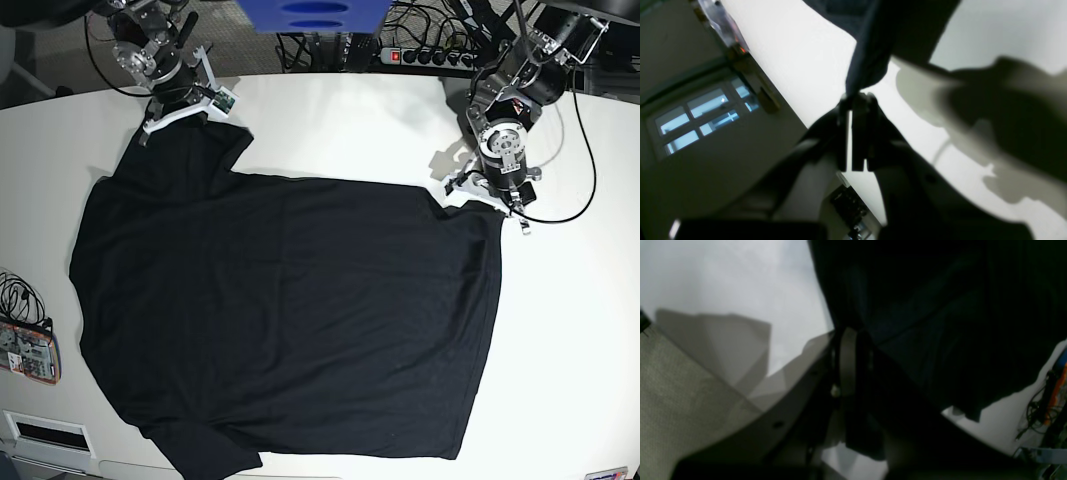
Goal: Fold the T-shirt properly
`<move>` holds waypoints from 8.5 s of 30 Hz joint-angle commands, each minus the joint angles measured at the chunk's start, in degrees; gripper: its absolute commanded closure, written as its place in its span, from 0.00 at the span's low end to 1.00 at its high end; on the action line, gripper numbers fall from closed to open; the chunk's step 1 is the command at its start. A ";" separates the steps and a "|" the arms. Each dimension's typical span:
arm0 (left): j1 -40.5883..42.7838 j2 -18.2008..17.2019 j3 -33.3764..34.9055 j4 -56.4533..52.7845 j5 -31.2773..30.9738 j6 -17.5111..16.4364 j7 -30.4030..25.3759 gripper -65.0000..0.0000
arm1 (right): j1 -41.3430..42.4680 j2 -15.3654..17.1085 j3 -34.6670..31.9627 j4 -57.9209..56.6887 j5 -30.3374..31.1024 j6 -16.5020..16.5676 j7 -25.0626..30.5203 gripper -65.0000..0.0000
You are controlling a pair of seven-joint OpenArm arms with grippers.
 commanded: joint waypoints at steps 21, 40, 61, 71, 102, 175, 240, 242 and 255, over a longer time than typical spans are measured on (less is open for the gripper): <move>-7.33 3.38 -5.20 0.72 0.93 0.60 0.36 1.00 | 10.59 -3.88 10.07 1.08 0.30 0.44 0.28 1.00; -25.35 7.69 -5.73 -13.00 0.67 3.15 0.18 1.00 | 39.08 -3.97 9.98 -10.08 0.39 10.11 -6.14 1.00; -32.91 11.47 -5.29 -32.87 0.93 20.02 -13.53 1.00 | 57.98 -3.97 4.35 -39.00 0.30 9.94 1.34 1.00; -32.47 12.61 -2.83 -32.87 3.57 20.02 -13.62 1.00 | 63.87 -3.97 -4.26 -45.86 0.04 9.76 3.45 1.00; -34.58 13.76 -2.92 -36.12 7.35 20.11 -13.27 1.00 | 70.90 -3.61 -5.49 -54.21 0.04 5.19 5.73 1.00; -34.31 22.37 -17.07 -25.48 -29.66 35.41 -10.28 0.48 | 64.66 -7.22 23.96 -43.31 27.64 5.37 0.28 0.13; -2.49 12.70 -27.71 6.61 -54.19 23.54 -12.30 0.49 | 22.73 -6.87 26.07 -32.67 36.08 5.37 5.56 0.13; -10.23 12.17 -23.58 -1.13 -54.19 19.94 -12.30 0.49 | 22.73 -6.87 26.07 -32.59 36.08 5.37 5.29 0.13; -20.51 9.27 -13.38 -29.70 -54.63 17.83 -21.80 0.49 | 22.55 -6.96 26.07 -32.15 36.08 5.37 5.29 0.13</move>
